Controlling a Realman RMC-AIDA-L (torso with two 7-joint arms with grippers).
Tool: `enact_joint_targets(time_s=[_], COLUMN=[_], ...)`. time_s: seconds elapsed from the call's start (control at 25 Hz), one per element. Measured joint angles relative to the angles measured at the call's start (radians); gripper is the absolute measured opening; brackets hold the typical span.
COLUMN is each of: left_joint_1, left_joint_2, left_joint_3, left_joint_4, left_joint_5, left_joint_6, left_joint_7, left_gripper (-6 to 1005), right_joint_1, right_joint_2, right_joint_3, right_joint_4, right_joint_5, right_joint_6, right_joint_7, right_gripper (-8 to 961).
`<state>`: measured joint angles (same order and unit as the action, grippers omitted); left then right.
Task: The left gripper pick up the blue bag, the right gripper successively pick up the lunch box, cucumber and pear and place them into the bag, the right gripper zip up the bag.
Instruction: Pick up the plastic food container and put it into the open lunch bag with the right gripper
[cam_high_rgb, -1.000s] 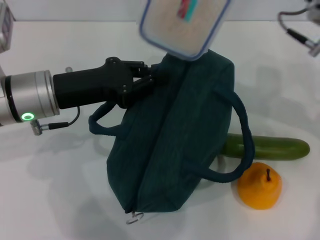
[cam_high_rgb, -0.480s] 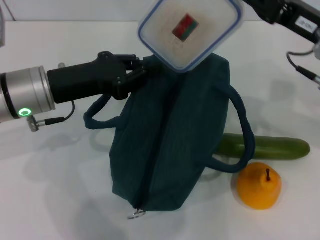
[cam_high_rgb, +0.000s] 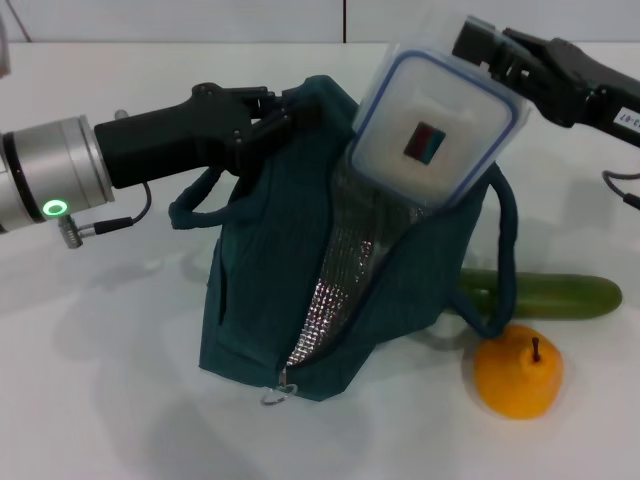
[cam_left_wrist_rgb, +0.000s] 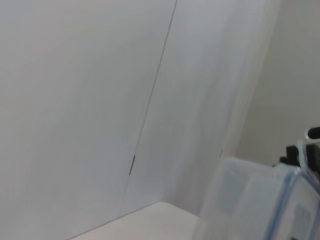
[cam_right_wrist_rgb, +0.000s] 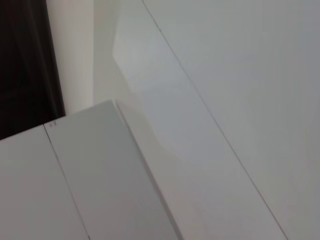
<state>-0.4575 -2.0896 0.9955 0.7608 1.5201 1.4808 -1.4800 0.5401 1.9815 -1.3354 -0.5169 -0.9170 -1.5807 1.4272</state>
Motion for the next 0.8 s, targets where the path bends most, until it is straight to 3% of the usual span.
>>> enact_joint_targets(time_s=[0.8], left_joint_1=[-0.021], left_joint_2=[0.002], left_joint_3=[0.002], left_joint_4=[-0.025], left_joint_5=[-0.021], left_joint_6=[-0.029], left_joint_7=[0.010], left_gripper=[128], right_joint_1=[0.078], right_joint_2=[0.004], right_joint_3=[-0.001], right_joint_4=[0.001], right_joint_5=[-0.238], right_joint_6=[0.130], right_joint_7=[0.062], right_gripper=[102])
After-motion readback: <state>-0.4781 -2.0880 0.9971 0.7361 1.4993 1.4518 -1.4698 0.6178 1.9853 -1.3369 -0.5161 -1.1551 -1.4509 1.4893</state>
